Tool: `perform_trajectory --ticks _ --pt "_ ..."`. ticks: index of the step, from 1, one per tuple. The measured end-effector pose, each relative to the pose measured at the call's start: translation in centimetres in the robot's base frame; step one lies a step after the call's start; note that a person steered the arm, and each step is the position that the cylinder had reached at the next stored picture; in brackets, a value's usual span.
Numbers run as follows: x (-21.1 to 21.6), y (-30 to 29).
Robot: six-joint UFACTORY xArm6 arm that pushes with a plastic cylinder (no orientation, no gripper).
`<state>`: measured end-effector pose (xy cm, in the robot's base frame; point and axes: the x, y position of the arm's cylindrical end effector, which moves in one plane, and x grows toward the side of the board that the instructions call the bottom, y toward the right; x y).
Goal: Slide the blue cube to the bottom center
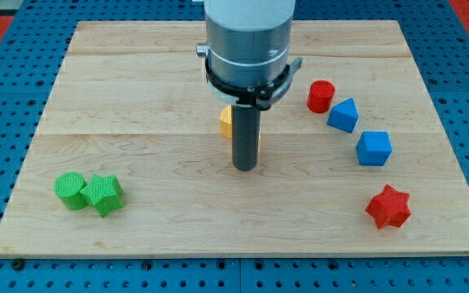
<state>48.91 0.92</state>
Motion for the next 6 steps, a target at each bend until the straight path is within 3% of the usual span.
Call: perform_trajectory --ticks 6 --pt "1.4 4.9"
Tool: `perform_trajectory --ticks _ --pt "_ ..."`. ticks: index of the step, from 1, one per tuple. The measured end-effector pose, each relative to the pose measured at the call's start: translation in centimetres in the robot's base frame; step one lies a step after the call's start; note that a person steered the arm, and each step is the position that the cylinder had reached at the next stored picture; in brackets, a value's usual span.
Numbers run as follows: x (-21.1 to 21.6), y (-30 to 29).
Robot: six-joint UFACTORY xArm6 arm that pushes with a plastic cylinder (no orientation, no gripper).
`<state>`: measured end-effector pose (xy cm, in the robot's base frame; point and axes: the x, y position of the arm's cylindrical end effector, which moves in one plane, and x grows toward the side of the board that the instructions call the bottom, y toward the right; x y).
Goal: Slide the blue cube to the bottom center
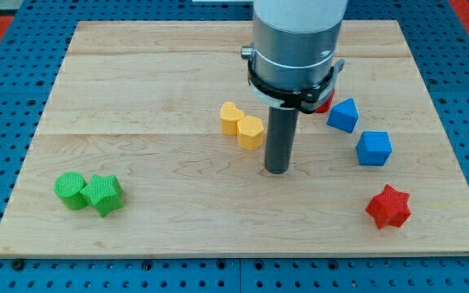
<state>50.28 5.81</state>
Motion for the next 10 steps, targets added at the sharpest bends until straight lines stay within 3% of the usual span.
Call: perform_trajectory --ticks 2,5,6,10 --pt "0.1 7.6" --pt "0.9 12.4" --pt "0.9 17.5" --pt "-2.5 18.9"
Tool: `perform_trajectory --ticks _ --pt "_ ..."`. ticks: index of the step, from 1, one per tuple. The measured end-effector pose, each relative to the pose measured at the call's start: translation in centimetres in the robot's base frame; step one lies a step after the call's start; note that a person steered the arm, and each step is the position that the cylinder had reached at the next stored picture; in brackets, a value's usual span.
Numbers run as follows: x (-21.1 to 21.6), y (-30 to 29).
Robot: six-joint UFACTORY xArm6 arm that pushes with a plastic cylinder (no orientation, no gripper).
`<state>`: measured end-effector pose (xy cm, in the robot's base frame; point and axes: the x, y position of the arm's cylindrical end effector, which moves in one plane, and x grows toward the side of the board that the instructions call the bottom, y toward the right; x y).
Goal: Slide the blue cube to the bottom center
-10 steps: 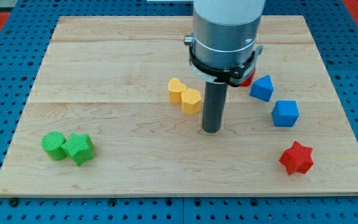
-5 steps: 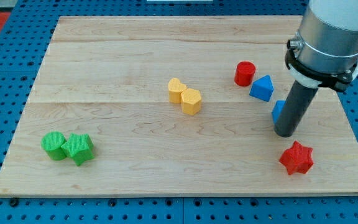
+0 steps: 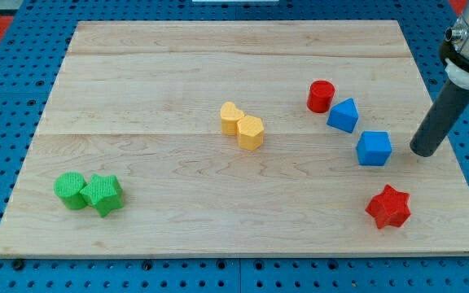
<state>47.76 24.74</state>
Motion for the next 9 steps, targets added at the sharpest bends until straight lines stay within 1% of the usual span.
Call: perform_trajectory --ticks 2,5,6,9 --pt "0.0 -5.2" --pt "-0.9 -5.7" --pt "-0.9 -7.1" --pt "-0.4 -14.0"
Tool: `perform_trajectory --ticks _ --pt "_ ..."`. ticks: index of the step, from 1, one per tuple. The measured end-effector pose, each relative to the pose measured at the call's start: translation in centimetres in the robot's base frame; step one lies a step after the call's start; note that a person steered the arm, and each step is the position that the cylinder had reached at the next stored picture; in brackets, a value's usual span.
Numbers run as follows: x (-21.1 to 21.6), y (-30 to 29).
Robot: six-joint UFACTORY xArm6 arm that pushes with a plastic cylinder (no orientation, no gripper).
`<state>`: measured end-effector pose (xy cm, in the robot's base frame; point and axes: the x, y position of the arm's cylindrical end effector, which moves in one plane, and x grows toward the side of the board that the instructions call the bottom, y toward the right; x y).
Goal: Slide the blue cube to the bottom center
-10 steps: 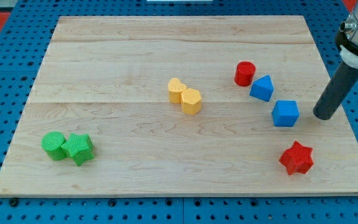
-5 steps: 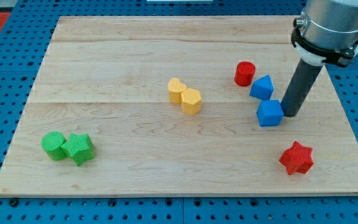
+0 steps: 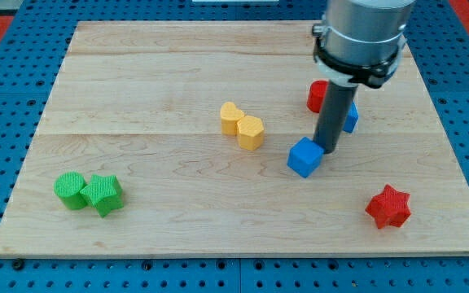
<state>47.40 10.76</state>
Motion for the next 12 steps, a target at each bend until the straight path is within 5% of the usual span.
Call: perform_trajectory --ticks 3,5,8,12 --pt "4.8 -5.4" --pt "2.3 -5.5" --pt "2.3 -10.5" --pt "4.3 -9.5"
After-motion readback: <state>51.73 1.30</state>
